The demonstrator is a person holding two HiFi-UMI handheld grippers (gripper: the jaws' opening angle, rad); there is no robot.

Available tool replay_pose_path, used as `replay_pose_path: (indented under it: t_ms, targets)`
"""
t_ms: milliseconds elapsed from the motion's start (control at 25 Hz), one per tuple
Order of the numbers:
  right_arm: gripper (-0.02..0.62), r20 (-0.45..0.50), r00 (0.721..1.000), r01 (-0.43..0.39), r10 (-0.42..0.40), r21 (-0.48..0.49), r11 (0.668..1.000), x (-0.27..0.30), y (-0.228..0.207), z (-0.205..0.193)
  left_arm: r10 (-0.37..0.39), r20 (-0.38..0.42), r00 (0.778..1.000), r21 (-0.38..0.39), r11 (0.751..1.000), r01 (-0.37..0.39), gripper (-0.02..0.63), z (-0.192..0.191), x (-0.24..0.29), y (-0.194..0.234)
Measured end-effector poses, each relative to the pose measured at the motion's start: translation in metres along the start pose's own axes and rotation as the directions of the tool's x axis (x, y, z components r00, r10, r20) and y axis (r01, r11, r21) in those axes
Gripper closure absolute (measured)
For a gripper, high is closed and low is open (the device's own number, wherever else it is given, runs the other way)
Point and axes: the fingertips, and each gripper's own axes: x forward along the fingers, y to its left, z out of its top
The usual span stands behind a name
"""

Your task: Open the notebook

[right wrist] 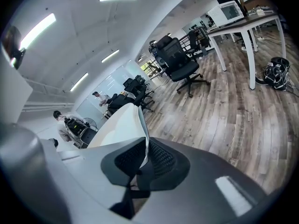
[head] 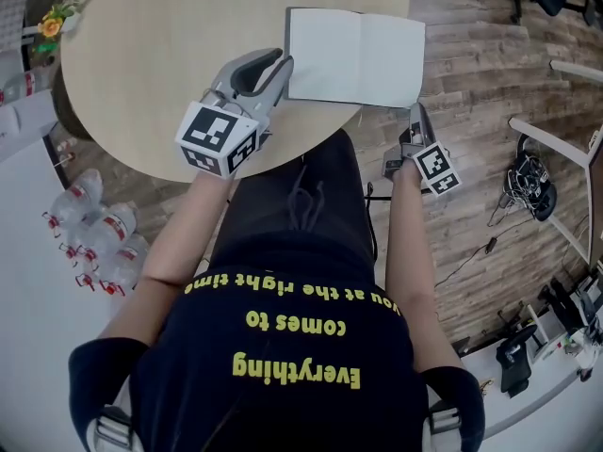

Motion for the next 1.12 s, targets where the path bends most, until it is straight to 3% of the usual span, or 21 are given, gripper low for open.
replay_pose_path:
  t_ms: [320, 520, 640, 800, 960, 1120]
  targets:
    - [0.548, -0.038, 0.999, 0.029, -0.030, -0.027, 0.999, 0.009, -0.013, -0.008, 0.019, 0.001, 1.000, -0.003, 1.000, -0.019, 0.535, 0.000, -0.004, 0.008]
    - [0.527, -0.062, 0.994, 0.080, -0.091, -0.164, 0.983, 0.003, -0.013, -0.003, 0.022, 0.009, 1.000, -0.004, 1.000, -0.022, 0.535, 0.003, -0.005, 0.008]
    - [0.460, -0.058, 0.991, 0.104, -0.121, -0.241, 0.965, -0.002, -0.010, 0.004, 0.021, 0.017, 1.000, -0.004, 1.000, -0.021, 0.535, 0.006, -0.005, 0.009]
    - [0.466, -0.016, 0.990, 0.123, -0.143, -0.417, 0.900, -0.007, 0.009, 0.025, 0.022, 0.029, 0.999, -0.002, 1.000, -0.022, 0.535, 0.010, -0.006, 0.011]
    - [0.489, 0.024, 0.996, 0.088, -0.089, -0.544, 0.834, -0.009, 0.043, 0.047, 0.025, 0.048, 0.999, 0.004, 1.000, -0.026, 0.535, 0.015, -0.006, 0.010]
    - [0.527, 0.057, 0.998, 0.040, 0.001, -0.700, 0.713, -0.012, 0.093, 0.068, 0.047, 0.102, 0.994, 0.033, 0.998, -0.051, 0.549, 0.031, -0.013, 0.010]
